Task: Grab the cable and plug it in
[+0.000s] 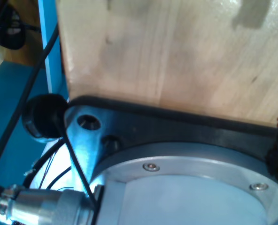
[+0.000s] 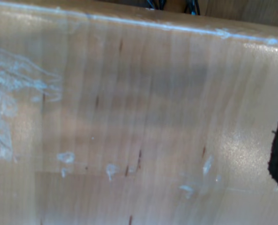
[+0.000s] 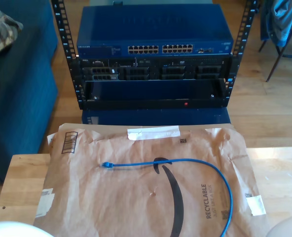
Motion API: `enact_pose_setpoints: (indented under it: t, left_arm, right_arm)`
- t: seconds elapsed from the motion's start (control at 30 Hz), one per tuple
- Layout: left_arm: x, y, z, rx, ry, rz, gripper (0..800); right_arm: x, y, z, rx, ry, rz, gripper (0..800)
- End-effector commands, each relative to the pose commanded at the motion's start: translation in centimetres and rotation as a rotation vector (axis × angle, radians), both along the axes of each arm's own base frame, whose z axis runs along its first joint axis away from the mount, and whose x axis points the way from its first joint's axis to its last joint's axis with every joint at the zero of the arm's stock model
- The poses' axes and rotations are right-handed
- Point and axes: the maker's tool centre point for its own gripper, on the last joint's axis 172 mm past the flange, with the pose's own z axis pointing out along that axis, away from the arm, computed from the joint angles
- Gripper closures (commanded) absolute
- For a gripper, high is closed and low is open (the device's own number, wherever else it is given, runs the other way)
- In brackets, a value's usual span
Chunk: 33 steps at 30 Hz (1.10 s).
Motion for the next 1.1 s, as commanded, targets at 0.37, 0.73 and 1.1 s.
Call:
enact_pose_setpoints:
  t: [0.37, 0.73, 1.1]
  left_arm:
    - [0.0, 0.0, 0.0, 0.0, 0.0, 0.0, 0]
    - [0.0, 0.0, 0.0, -0.003, -0.006, -0.013, 0]
    - [-0.1, 0.3, 0.5, -0.002, 0.0, -0.008, 0]
  right_arm:
    - [0.0, 0.0, -0.1, -0.001, -0.003, -0.008, 0]
    - [0.0, -1.6, 3.6, -0.017, 0.003, -0.022, 2]
    - [0.7, -3.8, 9.6, -0.011, 0.012, -0.28, 3]
